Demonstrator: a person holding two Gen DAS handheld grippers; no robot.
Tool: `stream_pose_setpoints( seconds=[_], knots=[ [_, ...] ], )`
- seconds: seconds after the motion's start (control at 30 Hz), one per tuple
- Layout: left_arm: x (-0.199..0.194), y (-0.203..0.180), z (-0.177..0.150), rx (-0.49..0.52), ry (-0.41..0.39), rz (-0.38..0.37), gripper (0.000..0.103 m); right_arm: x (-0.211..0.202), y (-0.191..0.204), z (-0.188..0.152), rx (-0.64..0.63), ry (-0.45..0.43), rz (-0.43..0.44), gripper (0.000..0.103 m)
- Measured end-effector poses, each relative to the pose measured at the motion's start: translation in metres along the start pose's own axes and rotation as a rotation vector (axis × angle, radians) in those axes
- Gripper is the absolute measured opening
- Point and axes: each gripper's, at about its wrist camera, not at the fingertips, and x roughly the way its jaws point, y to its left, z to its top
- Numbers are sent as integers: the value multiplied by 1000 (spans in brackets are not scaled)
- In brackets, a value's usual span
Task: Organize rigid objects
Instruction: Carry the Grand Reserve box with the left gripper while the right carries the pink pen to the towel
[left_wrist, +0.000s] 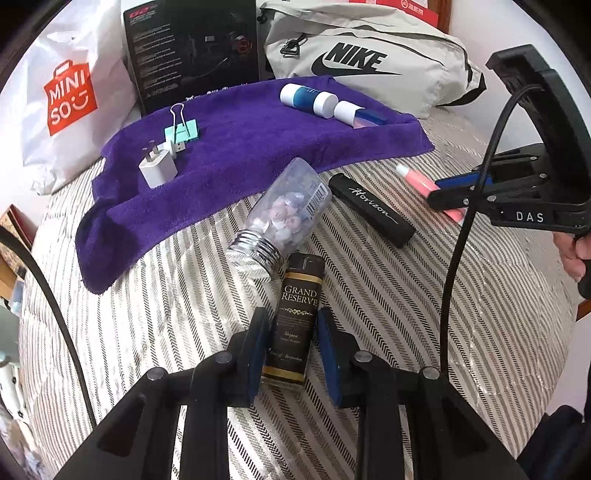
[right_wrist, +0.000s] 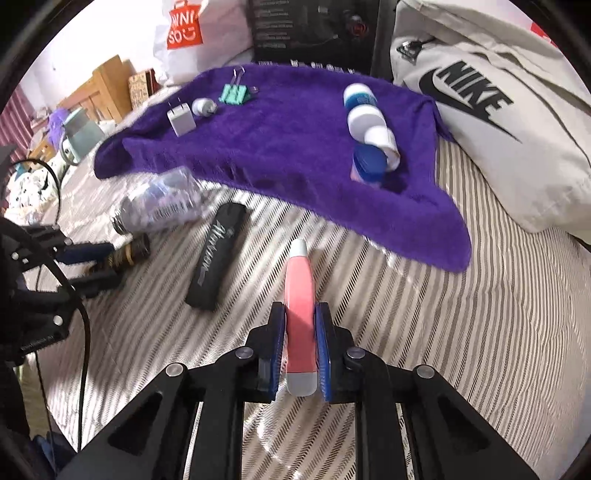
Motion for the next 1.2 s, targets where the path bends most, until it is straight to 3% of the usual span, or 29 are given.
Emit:
stream_pose_setpoints(
  seconds=[0.27, 0.5, 0.77, 1.0, 1.2],
  knots=[
    [1, -1, 0, 2, -17, -9, 27, 2, 7, -3, -29, -16, -40, 18],
    [-4, 7, -2, -34, -9, -60, 25, -8, 2, -6, 1, -17, 18, 16],
    [-16, 17, -1, -59, -24, -65, 24, -23, -3, -2, -2, -37, 25, 16],
    [-1, 6, -4, -12, 18, -17, 24, -1, 6, -7, -28, 22, 25, 18],
    [-1, 2, -1, 7, 25, 0, 24, 2, 8, -3, -47, 0, 9, 17]
  ],
)
